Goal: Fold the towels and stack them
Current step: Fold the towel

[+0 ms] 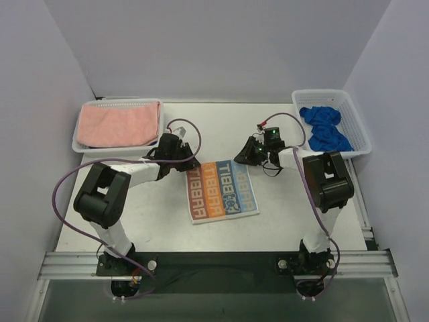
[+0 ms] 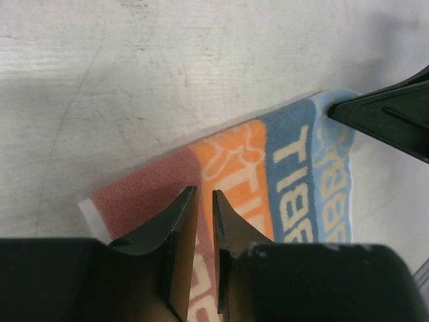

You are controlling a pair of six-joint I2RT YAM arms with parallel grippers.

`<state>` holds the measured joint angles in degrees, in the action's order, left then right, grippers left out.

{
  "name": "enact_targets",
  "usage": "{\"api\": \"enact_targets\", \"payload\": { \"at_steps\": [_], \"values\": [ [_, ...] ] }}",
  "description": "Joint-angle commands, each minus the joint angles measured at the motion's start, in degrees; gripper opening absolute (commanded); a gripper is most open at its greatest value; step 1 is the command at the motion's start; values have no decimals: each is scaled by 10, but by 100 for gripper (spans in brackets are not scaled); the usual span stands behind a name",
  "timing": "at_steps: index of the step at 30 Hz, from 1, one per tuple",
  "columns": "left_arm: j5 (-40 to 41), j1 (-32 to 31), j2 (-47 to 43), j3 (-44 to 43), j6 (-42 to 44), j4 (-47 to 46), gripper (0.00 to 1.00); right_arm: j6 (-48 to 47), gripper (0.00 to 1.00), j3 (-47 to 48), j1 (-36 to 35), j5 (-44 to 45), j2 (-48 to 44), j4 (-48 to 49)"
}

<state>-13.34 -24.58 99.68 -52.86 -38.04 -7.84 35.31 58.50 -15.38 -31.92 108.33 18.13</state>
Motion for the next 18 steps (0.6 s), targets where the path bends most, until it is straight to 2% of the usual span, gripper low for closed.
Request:
{"api": "enact_targets", "payload": {
  "at_steps": [1,4,8,14,15,17,18],
  "values": [
    [8,14,28,2,20,-53,25,48,21,-23,14,-43,31,129],
    [10,25,50,23,18,-60,23,81,21,-58,36,-41,68,197],
    [22,37,57,54,12,-65,23,80,20,-88,54,-24,77,205],
    [22,43,57,50,20,-68,24,77,20,-107,61,-30,48,211],
    [19,44,54,46,24,-68,26,78,21,-109,61,-30,41,212],
    [6,45,37,35,38,-65,37,71,21,-106,61,-31,15,204],
    [3,45,20,31,43,-63,51,64,22,-100,61,-30,4,192]
  ]
}}
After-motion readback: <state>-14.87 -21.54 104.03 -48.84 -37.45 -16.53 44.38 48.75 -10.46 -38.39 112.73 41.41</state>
